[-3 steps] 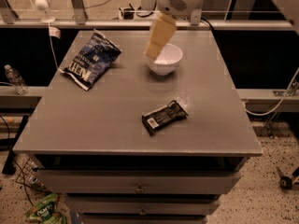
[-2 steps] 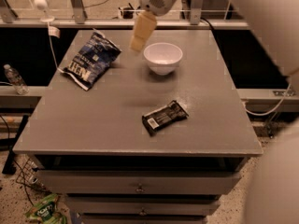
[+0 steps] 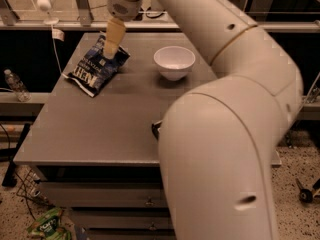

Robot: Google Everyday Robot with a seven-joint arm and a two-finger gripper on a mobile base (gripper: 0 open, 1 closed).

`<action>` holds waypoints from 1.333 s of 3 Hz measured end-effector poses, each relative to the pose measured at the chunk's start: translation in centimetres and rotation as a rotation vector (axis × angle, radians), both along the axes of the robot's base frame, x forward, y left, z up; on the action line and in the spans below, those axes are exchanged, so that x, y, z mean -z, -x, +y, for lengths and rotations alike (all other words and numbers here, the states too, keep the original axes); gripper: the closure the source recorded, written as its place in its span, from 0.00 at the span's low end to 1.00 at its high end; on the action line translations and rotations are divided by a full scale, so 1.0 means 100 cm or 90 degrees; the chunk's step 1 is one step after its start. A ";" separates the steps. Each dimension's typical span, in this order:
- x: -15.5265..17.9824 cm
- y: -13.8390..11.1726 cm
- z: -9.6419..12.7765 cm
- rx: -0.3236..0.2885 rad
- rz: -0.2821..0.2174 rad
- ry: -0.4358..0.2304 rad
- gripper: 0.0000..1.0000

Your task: Pick blue chip bag

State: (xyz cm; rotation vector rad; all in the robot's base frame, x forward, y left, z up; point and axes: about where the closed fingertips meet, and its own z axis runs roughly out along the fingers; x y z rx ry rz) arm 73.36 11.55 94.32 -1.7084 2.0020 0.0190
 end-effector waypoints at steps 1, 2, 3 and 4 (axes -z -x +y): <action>0.024 -0.019 0.026 0.008 0.020 0.011 0.00; 0.044 -0.028 0.036 0.020 0.041 0.019 0.15; 0.054 -0.034 0.035 0.040 0.053 0.023 0.39; 0.046 -0.037 0.031 0.047 0.048 0.004 0.61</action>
Offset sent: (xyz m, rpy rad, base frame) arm 0.0445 0.0451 -0.0591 -0.0465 0.1099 -0.0616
